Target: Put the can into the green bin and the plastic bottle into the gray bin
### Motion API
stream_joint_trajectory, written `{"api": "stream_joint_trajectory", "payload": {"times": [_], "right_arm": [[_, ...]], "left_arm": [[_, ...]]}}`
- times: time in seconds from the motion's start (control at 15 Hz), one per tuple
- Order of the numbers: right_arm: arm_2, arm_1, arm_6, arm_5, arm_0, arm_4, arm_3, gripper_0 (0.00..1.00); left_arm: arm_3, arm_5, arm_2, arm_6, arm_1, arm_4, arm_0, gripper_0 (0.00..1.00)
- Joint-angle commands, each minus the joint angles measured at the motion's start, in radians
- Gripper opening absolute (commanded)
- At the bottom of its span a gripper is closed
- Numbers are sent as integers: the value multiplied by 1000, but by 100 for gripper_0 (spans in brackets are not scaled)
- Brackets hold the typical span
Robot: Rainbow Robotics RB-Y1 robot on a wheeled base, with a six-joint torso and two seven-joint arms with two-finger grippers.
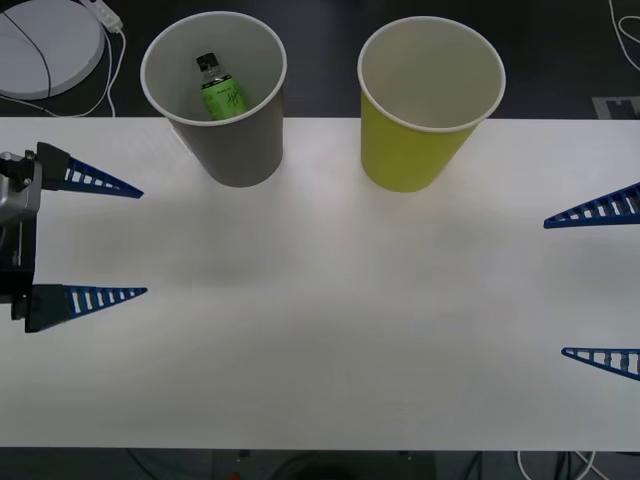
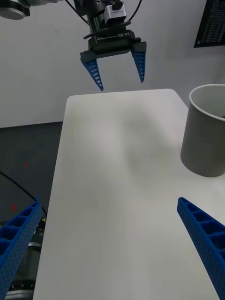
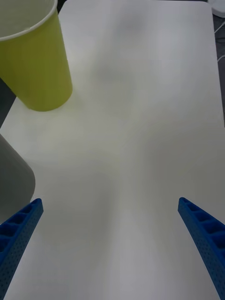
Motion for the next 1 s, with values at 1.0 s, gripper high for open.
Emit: {"api": "stream_joint_trajectory", "payload": {"times": [1.0], "right_arm": [[0,0,0,0,0,0,0,100]], "left_arm": [[43,-62,1,-68,5,60,6,100]]}}
